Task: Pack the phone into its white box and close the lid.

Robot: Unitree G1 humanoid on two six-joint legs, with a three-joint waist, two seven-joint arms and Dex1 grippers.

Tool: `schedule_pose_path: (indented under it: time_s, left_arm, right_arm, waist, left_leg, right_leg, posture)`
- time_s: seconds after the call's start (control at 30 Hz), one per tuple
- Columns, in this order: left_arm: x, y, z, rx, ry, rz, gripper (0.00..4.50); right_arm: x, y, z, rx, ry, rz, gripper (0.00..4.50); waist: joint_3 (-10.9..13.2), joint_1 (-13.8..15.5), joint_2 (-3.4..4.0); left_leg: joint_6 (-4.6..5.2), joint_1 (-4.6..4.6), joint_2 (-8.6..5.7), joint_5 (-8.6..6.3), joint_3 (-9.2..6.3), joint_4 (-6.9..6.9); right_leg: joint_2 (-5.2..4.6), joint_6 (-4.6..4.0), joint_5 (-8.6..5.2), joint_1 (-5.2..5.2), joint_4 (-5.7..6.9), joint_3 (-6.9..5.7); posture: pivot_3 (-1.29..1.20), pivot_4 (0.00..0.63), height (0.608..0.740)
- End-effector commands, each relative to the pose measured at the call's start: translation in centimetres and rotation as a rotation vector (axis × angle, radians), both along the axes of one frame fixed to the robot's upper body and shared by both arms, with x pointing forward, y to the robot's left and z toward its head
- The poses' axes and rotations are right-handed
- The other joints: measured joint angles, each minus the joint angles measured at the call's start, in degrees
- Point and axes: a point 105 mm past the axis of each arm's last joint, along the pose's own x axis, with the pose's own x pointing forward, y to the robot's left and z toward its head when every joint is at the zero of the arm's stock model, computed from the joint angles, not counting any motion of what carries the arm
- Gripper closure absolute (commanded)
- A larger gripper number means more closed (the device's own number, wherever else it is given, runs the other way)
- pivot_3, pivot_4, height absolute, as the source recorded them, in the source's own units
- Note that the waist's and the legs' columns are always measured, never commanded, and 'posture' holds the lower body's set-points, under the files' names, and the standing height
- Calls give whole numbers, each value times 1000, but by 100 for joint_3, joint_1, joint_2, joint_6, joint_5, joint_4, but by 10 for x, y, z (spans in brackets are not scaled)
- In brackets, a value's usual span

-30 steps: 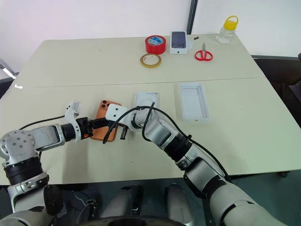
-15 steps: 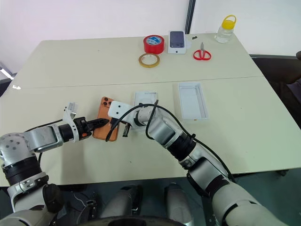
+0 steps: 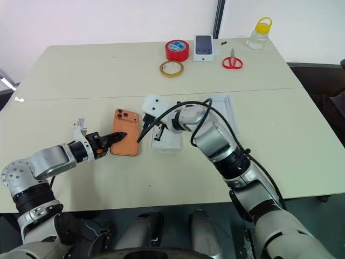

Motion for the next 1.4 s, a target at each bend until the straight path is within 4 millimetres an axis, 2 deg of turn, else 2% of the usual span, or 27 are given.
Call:
schedule_pose_path:
  time_s: [0.03,0.1,0.2,0.3,0.47,0.6,0.93,1.0,1.03,1.23,1.4]
  left_arm:
    - [8,-19,36,-73,-99,-12,4426]
    - [15,-34,42,-82,-93,-27,4426]
    - [26,-71,39,-61,-65,-106,4426]
    - [32,-90,33,-37,-40,-145,4426]
    - [38,-101,19,-7,2,-166,4426]
    - [42,-104,15,-7,11,-175,4426]
    - [43,-113,7,-15,21,-214,4426]
    - [42,-115,6,-5,19,-230,3496]
    - [41,-116,5,1,18,-237,3191]
    - [36,-116,9,24,-8,-268,238]
    - [28,-113,12,137,-56,-330,238]
  right_arm:
    - [-4,-17,28,49,-80,21,4500]
    - [-4,-30,31,53,-84,12,4500]
    - [1,-57,27,29,-91,-48,4500]
    - [4,-73,23,2,-94,-95,4500]
    - [5,-86,21,-13,-93,-143,4500]
    - [5,-91,20,-20,-96,-165,4500]
    - [7,-94,19,-26,-102,-179,4500]
    - [7,-93,19,-26,-100,-176,4500]
    - [7,-92,18,-26,-100,-175,4500]
    - [8,-91,18,-25,-99,-174,4500]
    - [8,-89,17,-23,-96,-165,4500]
  waist:
    - [0,34,-1]
    - [1,94,-2]
    - [2,160,-4]
    - [3,144,-7]
    - [4,66,-9]
    - [5,121,-11]
    - [6,131,-13]
    - [6,131,-13]
    - [6,132,-13]
    - [6,122,-13]
    - [7,109,-13]
  left_leg:
    - [0,0,-1,0,0,0]
    - [1,0,-1,-1,2,1]
    - [1,-1,-3,-1,5,1]
    - [5,-4,-8,-3,9,4]
    - [5,-3,8,-2,36,-5]
    - [5,-2,10,-2,39,-2]
    - [5,-3,7,-2,39,-2]
    - [5,-3,8,-2,39,-3]
    - [5,-4,8,-2,39,-3]
    - [5,-3,8,-2,39,-2]
    - [5,-2,10,-2,39,-3]
  right_leg:
    - [-1,0,0,2,-2,0]
    - [-1,0,0,4,-6,0]
    - [-3,0,0,5,-9,1]
    - [-7,1,0,10,-18,5]
    - [8,1,0,-14,1,33]
    - [9,1,0,-15,3,36]
    - [6,1,0,-12,-3,35]
    - [6,1,0,-13,-3,35]
    - [6,1,0,-13,-3,35]
    - [6,1,0,-12,-3,36]
    - [8,1,0,-13,-2,36]
  posture:
    - [0,150,740]
    - [0,150,740]
    - [0,150,740]
    - [0,150,740]
    - [0,150,740]
    - [0,150,740]
    - [0,150,740]
    - [0,150,740]
    - [0,150,740]
    - [0,150,740]
    - [0,150,740]
